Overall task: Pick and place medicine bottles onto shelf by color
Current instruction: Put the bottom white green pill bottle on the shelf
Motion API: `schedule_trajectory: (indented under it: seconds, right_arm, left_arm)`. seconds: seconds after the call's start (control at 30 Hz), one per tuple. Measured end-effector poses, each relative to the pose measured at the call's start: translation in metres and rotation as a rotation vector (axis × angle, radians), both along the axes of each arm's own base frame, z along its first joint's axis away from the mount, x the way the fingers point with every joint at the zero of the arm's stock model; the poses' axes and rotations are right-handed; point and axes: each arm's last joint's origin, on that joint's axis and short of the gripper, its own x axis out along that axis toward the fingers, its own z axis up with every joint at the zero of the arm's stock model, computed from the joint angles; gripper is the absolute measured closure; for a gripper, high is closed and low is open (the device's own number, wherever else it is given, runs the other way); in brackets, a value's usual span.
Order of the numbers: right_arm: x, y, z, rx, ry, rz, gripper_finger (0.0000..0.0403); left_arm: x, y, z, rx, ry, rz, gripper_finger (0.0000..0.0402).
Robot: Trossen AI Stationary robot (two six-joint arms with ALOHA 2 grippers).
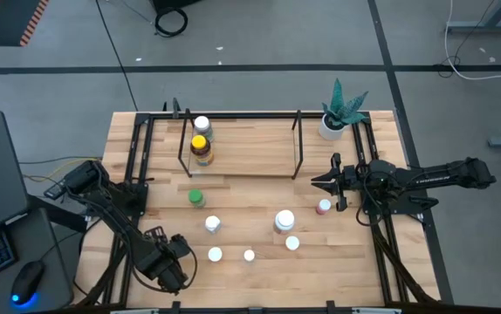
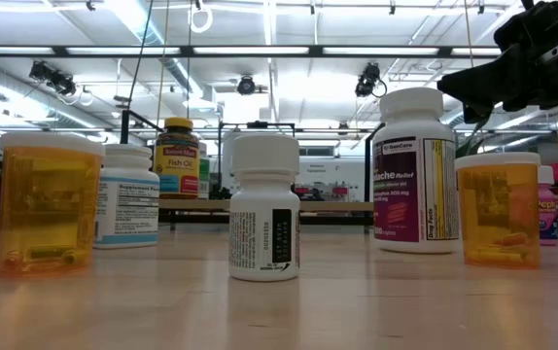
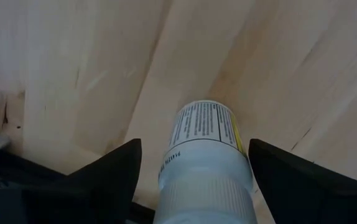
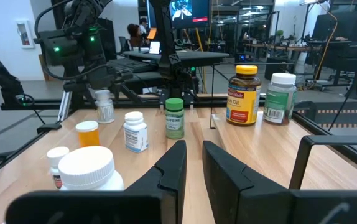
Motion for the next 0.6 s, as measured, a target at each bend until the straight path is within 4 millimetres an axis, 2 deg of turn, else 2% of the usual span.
schedule_trajectory:
  seconds: [0.6]
  right_arm:
    - [0.0000,0.0000,0.0000,0.000,0.000,0.000,0.0341]
  left_arm:
    - [0.0021,-0.0004,0.0002,-0.014,-0.012,0.005,0.0122]
